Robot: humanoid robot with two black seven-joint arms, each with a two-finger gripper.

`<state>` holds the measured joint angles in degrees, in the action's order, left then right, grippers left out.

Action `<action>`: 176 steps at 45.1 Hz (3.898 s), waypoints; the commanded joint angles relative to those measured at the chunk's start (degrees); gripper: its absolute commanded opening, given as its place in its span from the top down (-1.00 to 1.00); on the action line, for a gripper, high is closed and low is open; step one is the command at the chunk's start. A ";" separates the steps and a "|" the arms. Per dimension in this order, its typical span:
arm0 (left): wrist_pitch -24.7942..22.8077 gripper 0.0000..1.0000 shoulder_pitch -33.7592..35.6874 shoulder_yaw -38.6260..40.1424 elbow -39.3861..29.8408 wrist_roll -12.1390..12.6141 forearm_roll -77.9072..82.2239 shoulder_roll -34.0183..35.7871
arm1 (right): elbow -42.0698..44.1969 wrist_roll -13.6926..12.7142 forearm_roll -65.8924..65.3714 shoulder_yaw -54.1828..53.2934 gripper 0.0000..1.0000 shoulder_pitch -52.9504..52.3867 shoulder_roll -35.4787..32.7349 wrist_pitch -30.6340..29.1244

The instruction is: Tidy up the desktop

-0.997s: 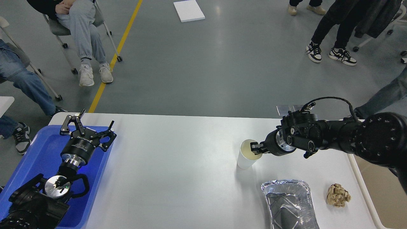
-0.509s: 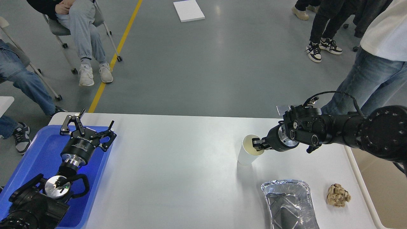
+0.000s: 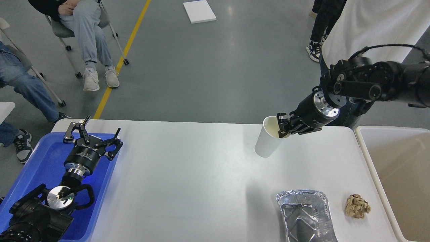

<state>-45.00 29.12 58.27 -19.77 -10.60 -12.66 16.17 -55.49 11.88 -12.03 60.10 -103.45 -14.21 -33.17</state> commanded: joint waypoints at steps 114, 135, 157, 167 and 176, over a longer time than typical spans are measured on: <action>0.00 -1.00 -0.03 0.09 0.00 -0.03 0.00 0.09 | -1.56 -0.72 4.01 -20.54 1.00 8.52 -42.82 6.88; 0.00 -1.00 -0.03 0.09 0.00 -0.03 0.00 0.09 | 10.04 -0.54 18.35 -39.08 1.00 32.33 -41.25 15.85; 0.00 -1.00 -0.03 0.09 0.00 -0.12 0.00 0.09 | 24.28 -0.54 18.62 -51.30 1.00 53.17 -34.04 18.40; 0.00 -1.00 -0.03 0.09 0.00 -0.12 0.00 0.09 | 35.79 -0.54 20.90 -59.74 1.00 59.41 -26.93 19.98; 0.00 -1.00 -0.03 0.00 0.00 -0.12 0.00 0.09 | 46.95 -0.63 20.99 -63.69 1.00 62.84 -19.63 22.35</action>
<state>-45.00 29.09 58.32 -19.78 -10.69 -12.65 16.26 -21.04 11.30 8.14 2.52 -46.23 -41.71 -13.31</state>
